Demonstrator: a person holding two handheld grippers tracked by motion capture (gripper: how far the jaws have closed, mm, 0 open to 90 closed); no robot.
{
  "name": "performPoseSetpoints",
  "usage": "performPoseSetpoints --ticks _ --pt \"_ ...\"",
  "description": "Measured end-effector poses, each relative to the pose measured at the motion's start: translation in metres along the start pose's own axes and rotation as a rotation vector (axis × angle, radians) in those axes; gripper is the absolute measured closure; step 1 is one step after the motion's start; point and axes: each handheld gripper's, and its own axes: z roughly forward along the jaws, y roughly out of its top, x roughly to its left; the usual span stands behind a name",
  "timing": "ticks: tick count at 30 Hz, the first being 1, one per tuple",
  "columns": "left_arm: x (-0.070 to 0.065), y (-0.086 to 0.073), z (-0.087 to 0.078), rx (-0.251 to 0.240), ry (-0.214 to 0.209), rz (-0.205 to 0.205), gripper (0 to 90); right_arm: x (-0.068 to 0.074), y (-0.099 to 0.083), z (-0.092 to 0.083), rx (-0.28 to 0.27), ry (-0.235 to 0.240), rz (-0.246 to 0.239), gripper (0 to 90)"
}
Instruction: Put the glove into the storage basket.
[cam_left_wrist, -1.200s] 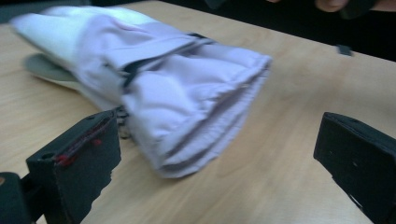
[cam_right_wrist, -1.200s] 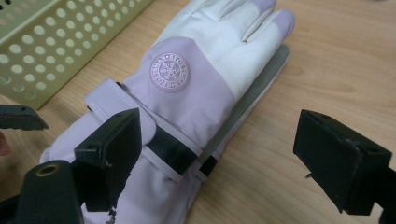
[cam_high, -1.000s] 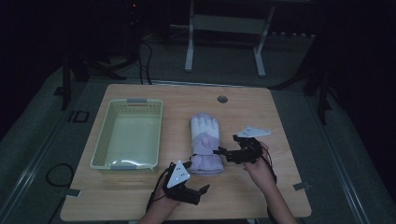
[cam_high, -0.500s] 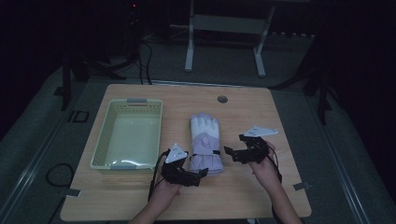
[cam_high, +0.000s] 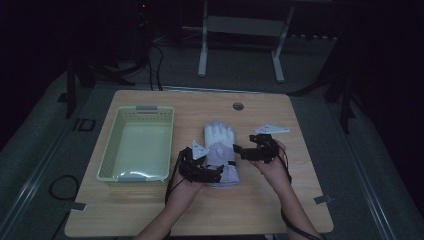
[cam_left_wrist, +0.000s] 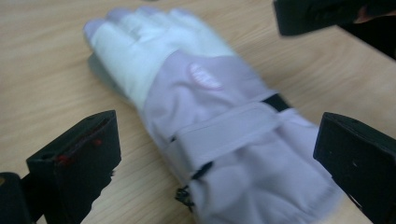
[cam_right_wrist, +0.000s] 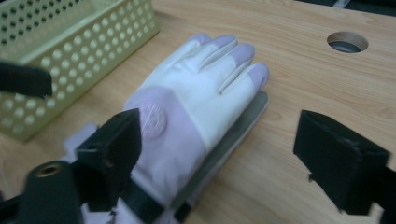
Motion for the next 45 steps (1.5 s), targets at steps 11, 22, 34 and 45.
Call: performPoseSetpoints --ticks 11,22,34,45 --pt "0.008 -0.025 0.025 0.116 -0.074 -0.163 14.7 -0.003 -0.023 0.033 0.088 0.088 0.145 33.7" --pt "0.019 -0.033 0.037 0.186 -0.192 -0.206 37.4 -0.019 -0.05 0.058 0.224 0.29 0.382 46.4" --pt "0.021 -0.025 0.035 0.212 -0.181 -0.174 68.6 -0.001 -0.044 0.054 0.215 0.2 0.27 76.1" --pt "0.018 -0.009 0.022 0.209 -0.189 -0.148 72.9 0.01 -0.033 0.04 0.17 0.155 0.222 77.8"
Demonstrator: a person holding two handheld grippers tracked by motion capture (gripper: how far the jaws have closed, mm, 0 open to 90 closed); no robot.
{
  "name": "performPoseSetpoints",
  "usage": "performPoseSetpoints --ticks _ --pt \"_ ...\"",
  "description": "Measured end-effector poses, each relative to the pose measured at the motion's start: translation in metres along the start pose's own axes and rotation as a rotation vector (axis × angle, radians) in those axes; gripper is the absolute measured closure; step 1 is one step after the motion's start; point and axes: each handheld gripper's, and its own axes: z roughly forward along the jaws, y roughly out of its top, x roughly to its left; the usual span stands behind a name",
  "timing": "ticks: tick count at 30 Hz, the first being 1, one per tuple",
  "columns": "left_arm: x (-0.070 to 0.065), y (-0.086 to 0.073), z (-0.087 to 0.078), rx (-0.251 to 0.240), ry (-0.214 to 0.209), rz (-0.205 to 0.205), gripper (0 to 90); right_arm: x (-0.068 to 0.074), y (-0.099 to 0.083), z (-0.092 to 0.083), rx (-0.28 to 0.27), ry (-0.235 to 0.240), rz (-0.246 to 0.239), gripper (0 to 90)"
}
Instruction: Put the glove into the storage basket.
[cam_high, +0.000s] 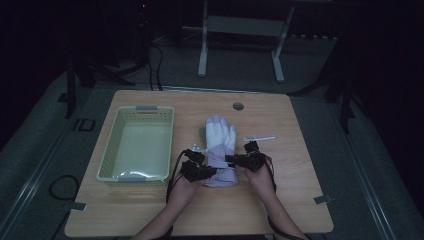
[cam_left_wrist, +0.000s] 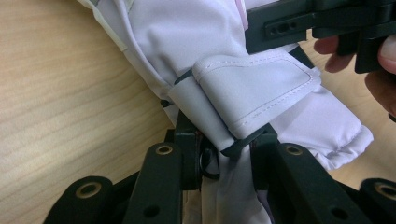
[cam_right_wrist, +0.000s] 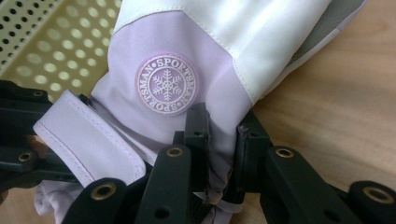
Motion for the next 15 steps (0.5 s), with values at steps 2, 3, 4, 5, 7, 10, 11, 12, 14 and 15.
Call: performPoseSetpoints --ticks 2,3,4,5,7,10,11,12,14,15 --pt "-0.001 0.004 -0.004 -0.002 -0.003 0.01 72.9 0.004 0.004 -0.005 -0.012 -0.005 -0.018 77.8" --pt "-0.001 0.006 -0.006 -0.005 -0.003 0.01 72.9 0.006 0.006 -0.007 -0.014 -0.015 -0.032 77.8" --pt "-0.001 0.008 -0.008 -0.003 -0.005 0.016 72.9 0.008 0.008 -0.009 -0.017 -0.019 -0.039 77.9" --pt "-0.002 0.01 -0.01 -0.005 -0.003 0.021 72.9 0.01 0.01 -0.011 -0.019 -0.024 -0.043 77.8" --pt "-0.003 0.014 -0.014 -0.006 -0.003 0.031 72.9 0.013 0.013 -0.015 -0.026 -0.027 -0.055 77.9" --pt "-0.005 0.02 -0.021 -0.012 0.0 0.047 73.0 0.016 0.019 -0.019 -0.039 -0.024 -0.064 77.8" --pt "-0.006 0.021 -0.024 -0.014 0.003 0.051 73.0 0.018 0.02 -0.021 -0.044 -0.022 -0.064 77.8" --pt "-0.006 0.023 -0.026 -0.013 0.005 0.057 73.0 0.019 0.022 -0.022 -0.047 -0.02 -0.064 77.8" --pt "-0.006 0.024 -0.029 -0.015 0.004 0.063 72.9 0.021 0.024 -0.023 -0.05 -0.02 -0.069 77.8" --pt "-0.007 0.027 -0.034 -0.018 0.008 0.074 72.9 0.023 0.026 -0.025 -0.055 -0.019 -0.076 77.8"
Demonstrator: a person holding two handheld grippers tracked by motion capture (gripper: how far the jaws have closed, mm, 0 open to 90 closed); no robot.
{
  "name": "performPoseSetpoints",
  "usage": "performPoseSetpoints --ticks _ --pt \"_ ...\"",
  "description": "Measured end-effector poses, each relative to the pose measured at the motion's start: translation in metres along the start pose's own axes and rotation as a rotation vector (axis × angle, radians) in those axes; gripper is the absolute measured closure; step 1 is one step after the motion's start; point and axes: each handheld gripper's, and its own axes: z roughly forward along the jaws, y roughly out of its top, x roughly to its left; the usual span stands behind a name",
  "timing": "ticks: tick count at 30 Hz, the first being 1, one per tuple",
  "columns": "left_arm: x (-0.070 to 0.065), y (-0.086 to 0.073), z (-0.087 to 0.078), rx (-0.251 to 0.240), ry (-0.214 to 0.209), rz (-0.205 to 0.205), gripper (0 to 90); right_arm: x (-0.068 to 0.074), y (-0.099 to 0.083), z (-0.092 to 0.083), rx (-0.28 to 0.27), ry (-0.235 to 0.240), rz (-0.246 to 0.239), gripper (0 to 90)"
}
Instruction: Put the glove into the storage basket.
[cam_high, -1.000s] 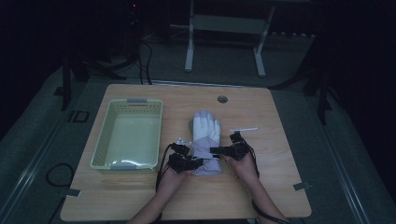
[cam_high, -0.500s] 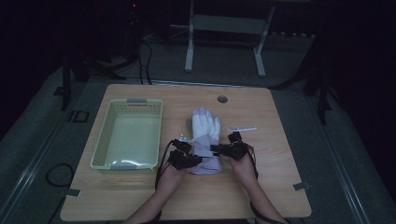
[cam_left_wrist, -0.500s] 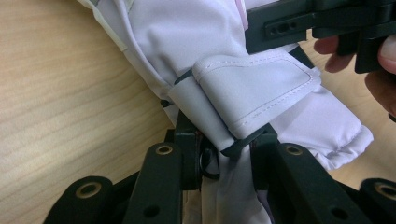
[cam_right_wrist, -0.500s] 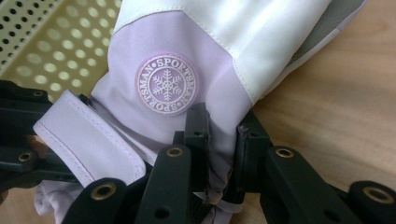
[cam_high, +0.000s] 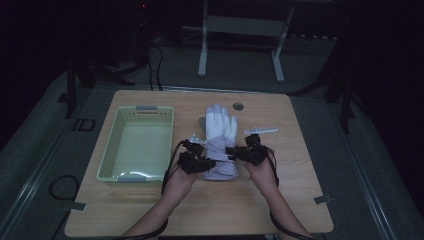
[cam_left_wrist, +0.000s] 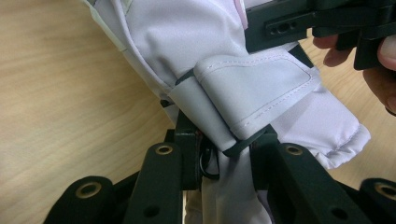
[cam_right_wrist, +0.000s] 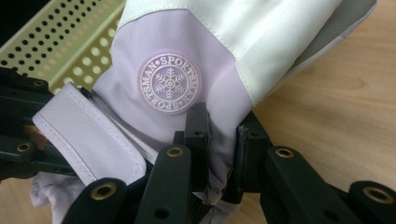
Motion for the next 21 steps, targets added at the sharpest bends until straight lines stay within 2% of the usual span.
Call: performPoseSetpoints --ticks 13,21 --pt "0.003 0.014 -0.034 -0.029 0.015 0.022 72.9 0.028 0.029 -0.011 -0.033 -0.001 -0.053 77.8" --pt "0.008 0.02 -0.054 -0.04 0.034 0.038 72.8 0.045 0.046 -0.011 -0.045 -0.007 -0.082 77.8"
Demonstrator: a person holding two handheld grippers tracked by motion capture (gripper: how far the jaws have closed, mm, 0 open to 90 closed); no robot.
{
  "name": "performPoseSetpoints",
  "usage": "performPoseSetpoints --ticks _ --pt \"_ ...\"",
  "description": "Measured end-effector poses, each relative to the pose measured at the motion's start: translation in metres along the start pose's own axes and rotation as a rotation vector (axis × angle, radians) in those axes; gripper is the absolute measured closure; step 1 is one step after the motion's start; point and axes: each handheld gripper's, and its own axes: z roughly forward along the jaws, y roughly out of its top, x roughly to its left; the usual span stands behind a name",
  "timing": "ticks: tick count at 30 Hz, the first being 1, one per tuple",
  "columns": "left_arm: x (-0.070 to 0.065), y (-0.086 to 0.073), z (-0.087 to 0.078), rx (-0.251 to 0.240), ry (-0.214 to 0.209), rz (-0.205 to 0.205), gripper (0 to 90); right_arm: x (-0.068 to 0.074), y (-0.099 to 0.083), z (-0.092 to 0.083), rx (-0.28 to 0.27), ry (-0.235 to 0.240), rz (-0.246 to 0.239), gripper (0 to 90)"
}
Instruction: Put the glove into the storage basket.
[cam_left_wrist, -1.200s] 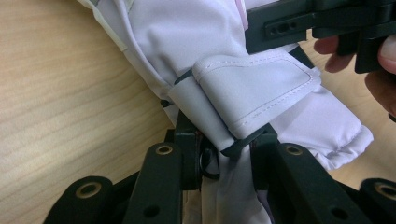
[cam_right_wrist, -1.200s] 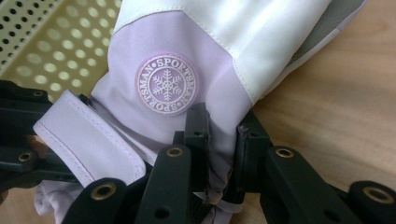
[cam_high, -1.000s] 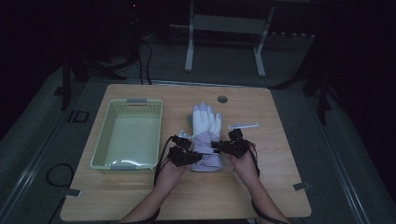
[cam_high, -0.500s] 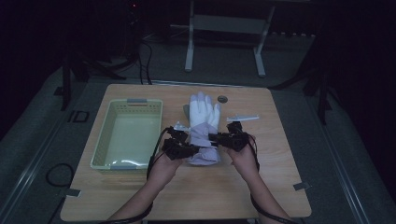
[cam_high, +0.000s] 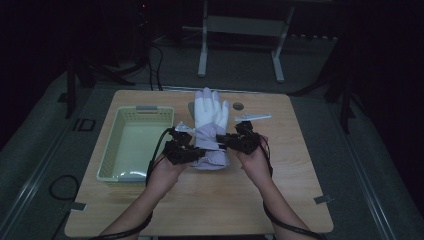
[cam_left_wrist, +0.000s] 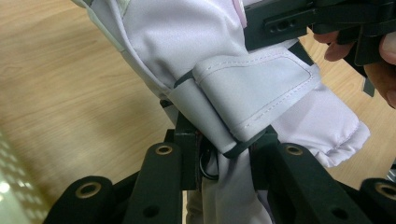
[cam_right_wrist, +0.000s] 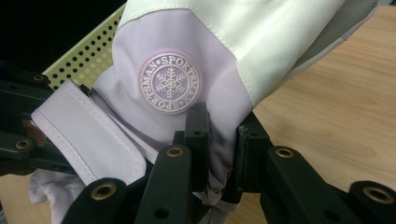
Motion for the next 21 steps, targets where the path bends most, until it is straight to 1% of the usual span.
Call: performPoseSetpoints --ticks 6,8,9,14,19,20,21 --pt "0.007 0.002 -0.015 -0.003 0.008 0.008 72.8 0.012 0.009 0.003 -0.008 0.001 -0.009 77.8" --pt "0.009 0.002 -0.02 -0.001 0.015 0.015 72.8 0.017 0.013 0.005 -0.011 0.002 -0.018 77.8" --pt "0.011 0.002 -0.022 -0.001 0.016 0.01 72.8 0.019 0.014 0.006 -0.011 0.003 -0.022 77.8" --pt "0.017 0.002 -0.035 0.002 0.029 0.017 72.8 0.03 0.022 0.011 -0.011 0.008 -0.04 77.8" --pt "0.025 0.0 -0.045 0.004 0.036 0.006 72.8 0.041 0.029 0.017 -0.01 0.019 -0.049 77.8" --pt "0.025 0.0 -0.045 0.004 0.036 0.006 72.8 0.041 0.029 0.017 -0.01 0.019 -0.049 77.8" --pt "0.028 -0.002 -0.048 0.006 0.037 0.004 72.8 0.043 0.03 0.019 -0.008 0.021 -0.051 77.8"
